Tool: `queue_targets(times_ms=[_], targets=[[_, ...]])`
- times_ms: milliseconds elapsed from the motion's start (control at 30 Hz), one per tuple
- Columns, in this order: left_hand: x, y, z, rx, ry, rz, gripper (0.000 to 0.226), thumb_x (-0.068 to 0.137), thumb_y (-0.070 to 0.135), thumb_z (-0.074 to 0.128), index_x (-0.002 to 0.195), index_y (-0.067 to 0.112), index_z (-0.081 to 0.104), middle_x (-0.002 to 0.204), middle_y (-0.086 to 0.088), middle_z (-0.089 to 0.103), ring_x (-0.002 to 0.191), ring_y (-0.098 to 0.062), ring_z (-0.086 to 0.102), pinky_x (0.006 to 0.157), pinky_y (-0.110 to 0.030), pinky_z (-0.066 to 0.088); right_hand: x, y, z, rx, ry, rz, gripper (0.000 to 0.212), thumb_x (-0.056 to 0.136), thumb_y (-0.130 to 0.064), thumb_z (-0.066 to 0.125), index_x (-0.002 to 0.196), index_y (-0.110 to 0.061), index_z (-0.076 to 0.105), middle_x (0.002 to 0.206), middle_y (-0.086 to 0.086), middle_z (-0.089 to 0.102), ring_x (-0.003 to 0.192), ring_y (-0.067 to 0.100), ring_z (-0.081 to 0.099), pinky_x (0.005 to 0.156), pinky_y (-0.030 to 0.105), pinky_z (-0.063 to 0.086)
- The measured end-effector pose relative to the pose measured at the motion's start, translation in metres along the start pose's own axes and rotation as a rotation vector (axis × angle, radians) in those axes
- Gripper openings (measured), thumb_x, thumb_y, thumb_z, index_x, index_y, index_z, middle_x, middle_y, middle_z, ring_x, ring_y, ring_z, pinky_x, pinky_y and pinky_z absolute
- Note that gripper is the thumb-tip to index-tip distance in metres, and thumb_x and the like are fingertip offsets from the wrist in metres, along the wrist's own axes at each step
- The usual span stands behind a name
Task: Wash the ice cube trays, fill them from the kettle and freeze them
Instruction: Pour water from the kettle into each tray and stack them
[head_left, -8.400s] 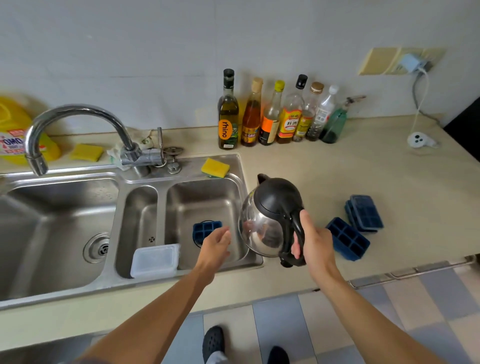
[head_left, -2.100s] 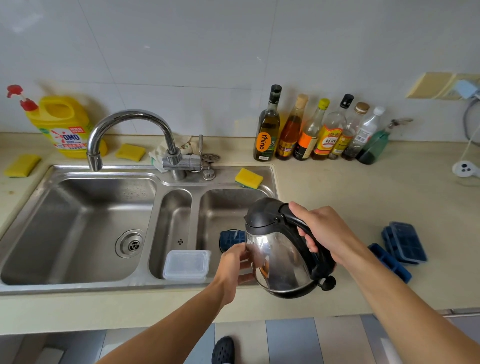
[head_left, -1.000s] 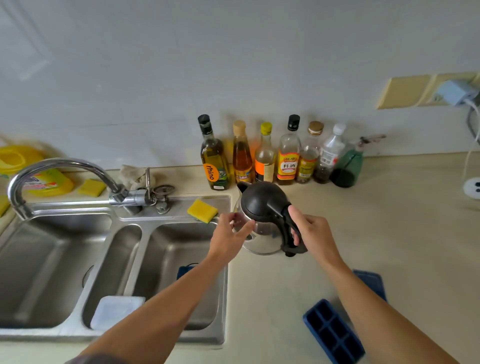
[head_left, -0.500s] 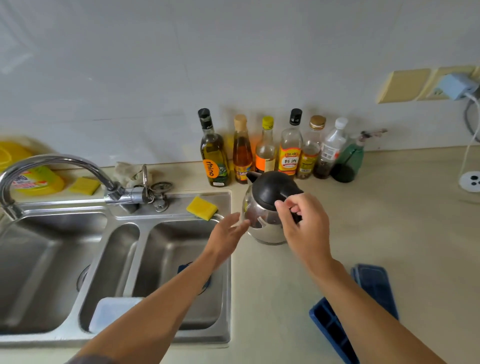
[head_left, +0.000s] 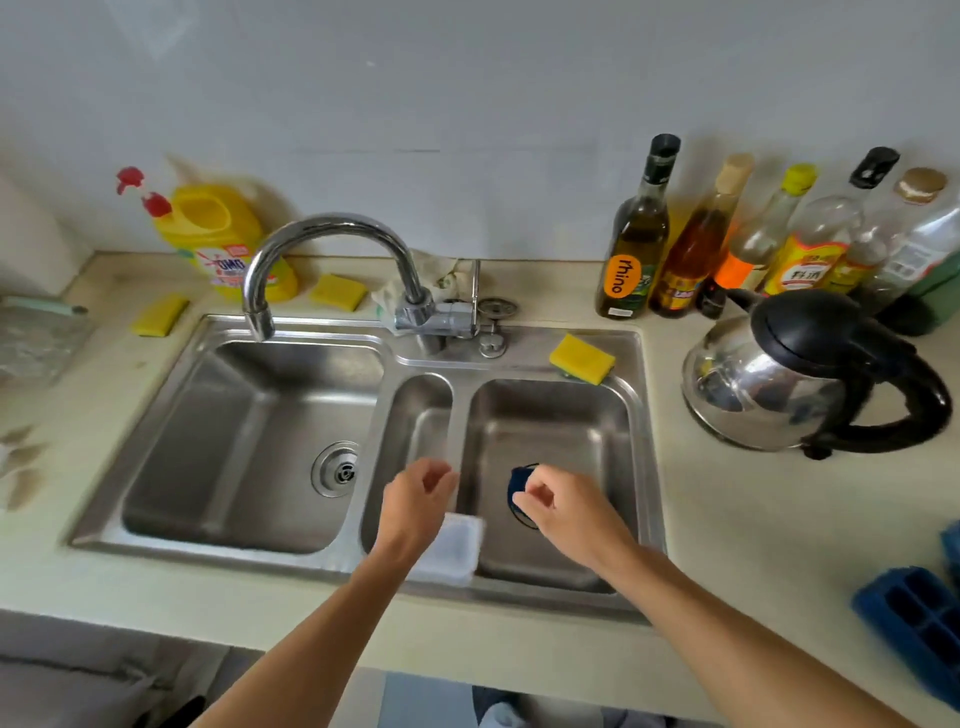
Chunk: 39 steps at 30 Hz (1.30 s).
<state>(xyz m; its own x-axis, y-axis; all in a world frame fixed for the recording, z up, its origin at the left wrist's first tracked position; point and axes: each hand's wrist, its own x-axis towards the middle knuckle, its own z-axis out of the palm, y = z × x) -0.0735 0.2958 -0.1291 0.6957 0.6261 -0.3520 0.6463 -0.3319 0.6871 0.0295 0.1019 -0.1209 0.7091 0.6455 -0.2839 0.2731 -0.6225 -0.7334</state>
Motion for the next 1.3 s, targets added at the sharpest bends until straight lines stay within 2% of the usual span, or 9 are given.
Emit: queue_targets(times_ms=[100,233,333,467,767,900,1033,1100,1300], targets=[[0.002,-0.032,-0.017,0.093,-0.008,-0.032,0.017,0.097,0.027,0.064,0.109,0.017,0.072,0.097,0.003,0.074,0.090,-0.015,0.067,0.078,-0.025,0.049,0.008,-0.003,0.039,-0.033,-0.105,0.125,0.022,0.096,-0.039,0.064,0.081,-0.023,0.059,0.075,-0.008,0.065,0.066,0.007,0.058,0.060,0.025,0.043],[0.003,-0.057,-0.026,0.195,-0.086,-0.043,0.033,0.097,0.031,0.065,0.126,0.014,0.066,0.114,-0.004,0.069,0.097,-0.016,0.062,0.084,-0.025,0.047,0.013,0.001,0.069,-0.030,-0.245,0.296,0.039,0.098,-0.043,0.062,0.072,-0.015,0.055,0.062,0.006,0.057,0.052,0.017,0.051,0.059,0.031,0.045],[0.004,-0.066,-0.026,0.266,-0.131,-0.008,0.034,0.098,0.034,0.065,0.125,0.013,0.066,0.116,-0.006,0.068,0.091,-0.014,0.057,0.081,-0.023,0.045,0.012,0.004,0.082,-0.017,-0.305,0.375,0.040,0.099,-0.042,0.060,0.082,-0.005,0.065,0.071,0.013,0.069,0.049,0.013,0.058,0.058,0.029,0.051],[0.003,-0.069,-0.023,0.296,-0.124,0.011,0.035,0.098,0.035,0.064,0.127,0.016,0.065,0.122,-0.005,0.064,0.090,-0.012,0.054,0.081,-0.021,0.044,0.013,0.005,0.092,0.031,-0.287,0.375,0.036,0.097,-0.039,0.064,0.090,-0.004,0.070,0.082,0.020,0.074,0.046,0.011,0.056,0.052,0.023,0.047],[-0.004,-0.051,-0.014,0.227,-0.020,-0.011,0.028,0.097,0.026,0.067,0.123,0.014,0.066,0.120,-0.004,0.064,0.093,-0.014,0.060,0.086,-0.026,0.050,0.011,-0.002,0.076,0.025,-0.255,0.296,0.037,0.096,-0.037,0.065,0.067,-0.019,0.050,0.060,0.001,0.054,0.053,0.017,0.051,0.058,0.033,0.045],[-0.004,-0.024,-0.006,0.145,0.010,-0.018,0.022,0.097,0.018,0.065,0.119,0.013,0.066,0.109,-0.002,0.068,0.095,-0.018,0.063,0.083,-0.028,0.052,0.005,0.006,0.048,0.034,-0.204,0.289,0.027,0.100,-0.036,0.062,0.081,-0.017,0.057,0.074,0.003,0.070,0.065,0.022,0.068,0.065,0.037,0.055],[-0.005,0.009,0.016,0.057,-0.013,0.035,0.013,0.097,0.010,0.064,0.104,0.020,0.067,0.092,0.005,0.069,0.084,-0.009,0.065,0.070,-0.014,0.048,-0.001,0.031,0.012,0.089,-0.121,0.331,0.014,0.103,-0.027,0.058,0.092,-0.018,0.059,0.085,0.002,0.071,0.061,0.010,0.068,0.054,0.021,0.054],[-0.002,0.024,0.032,0.046,-0.029,0.068,0.014,0.096,0.009,0.066,0.106,0.018,0.069,0.093,0.007,0.071,0.085,-0.006,0.066,0.076,-0.019,0.056,-0.003,0.046,-0.004,0.108,-0.080,0.350,0.012,0.104,-0.026,0.058,0.093,-0.021,0.059,0.084,-0.001,0.069,0.057,0.007,0.066,0.051,0.017,0.050],[0.018,0.052,0.080,0.070,-0.135,0.044,0.020,0.095,0.004,0.061,0.108,0.013,0.073,0.099,-0.004,0.075,0.089,-0.025,0.070,0.086,-0.042,0.060,-0.006,0.081,-0.033,0.179,0.018,0.405,0.011,0.104,-0.020,0.059,0.093,-0.017,0.059,0.079,0.005,0.067,0.057,0.013,0.063,0.052,0.023,0.047]])
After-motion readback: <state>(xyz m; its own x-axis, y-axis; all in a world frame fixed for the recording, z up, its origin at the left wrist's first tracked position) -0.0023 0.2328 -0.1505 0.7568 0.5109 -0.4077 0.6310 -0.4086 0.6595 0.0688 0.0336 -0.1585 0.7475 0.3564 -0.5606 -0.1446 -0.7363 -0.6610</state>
